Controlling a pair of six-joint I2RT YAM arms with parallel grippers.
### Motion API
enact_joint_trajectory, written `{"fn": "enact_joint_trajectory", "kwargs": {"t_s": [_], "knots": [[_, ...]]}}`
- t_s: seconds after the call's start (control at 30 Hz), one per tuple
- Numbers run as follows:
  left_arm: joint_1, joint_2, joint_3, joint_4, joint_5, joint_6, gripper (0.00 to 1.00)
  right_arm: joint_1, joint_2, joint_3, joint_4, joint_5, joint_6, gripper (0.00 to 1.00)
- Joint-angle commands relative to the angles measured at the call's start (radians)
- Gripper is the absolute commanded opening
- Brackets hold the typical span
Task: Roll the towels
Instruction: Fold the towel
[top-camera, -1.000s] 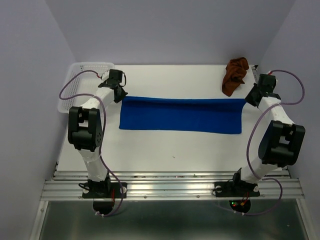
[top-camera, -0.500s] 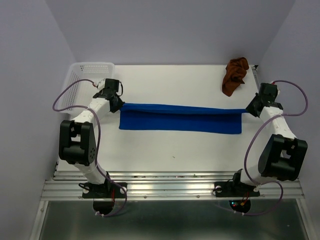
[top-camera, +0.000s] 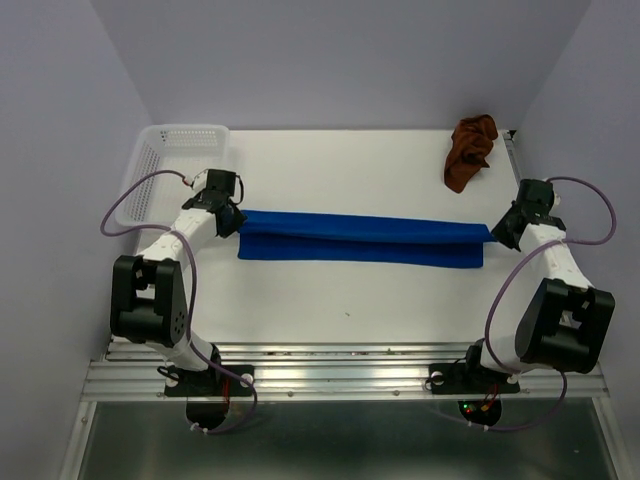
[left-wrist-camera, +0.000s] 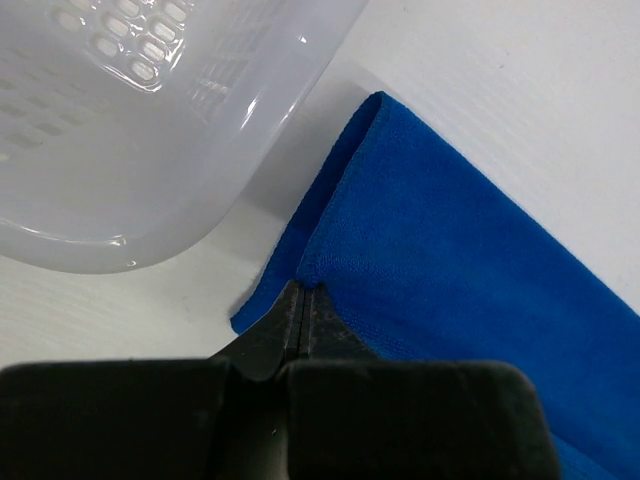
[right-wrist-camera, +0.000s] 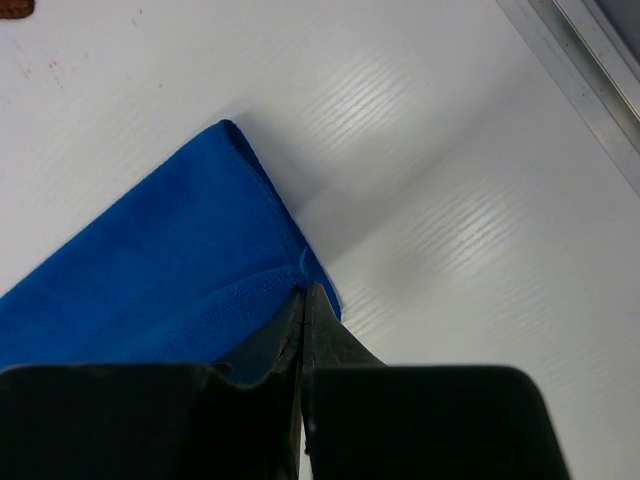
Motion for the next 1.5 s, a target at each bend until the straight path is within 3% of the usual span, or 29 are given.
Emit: {"fn": "enact_joint_trajectory", "kwargs": {"t_s": [0.0,0.53,0.9,1.0,1.07,1.13,1.17,1.33,1.47], "knots": [[0.011,-0.048,-0.026,0.013,-0.032,0.005,0.0,-0.017,-0.033,-0.007,0.008,0.044,0.005,0.01],[0.011,-0.008,-0.119,0.038,-0.027,-0.024,0.0,-0.017,0.019,-0.062,0.024,0.036,0.021,0.01],[0.01,0.021,-0.143,0.032,-0.033,-0.039,0.01,-0.017,0.049,-0.099,0.056,0.032,0.035,0.08],[0.01,0.02,-0.151,0.023,-0.03,-0.05,0.18,-0.017,0.045,-0.106,0.054,0.039,0.044,0.17],[0.008,0.007,-0.16,0.007,-0.033,-0.065,0.37,-0.017,0.033,-0.111,0.054,0.049,0.058,0.27],[0.002,-0.014,-0.163,-0.003,-0.035,-0.072,0.49,-0.017,0.023,-0.113,0.051,0.049,0.066,0.29],[-0.001,-0.023,-0.162,-0.008,-0.04,-0.073,0.5,-0.017,0.018,-0.111,0.047,0.052,0.07,0.38],[-0.022,-0.095,-0.142,-0.034,-0.04,-0.084,0.62,-0.017,-0.034,-0.088,0.024,0.052,0.077,0.44],[-0.048,-0.128,-0.108,-0.074,-0.046,-0.09,0.8,-0.017,-0.06,-0.065,0.021,0.023,0.054,0.5]]}}
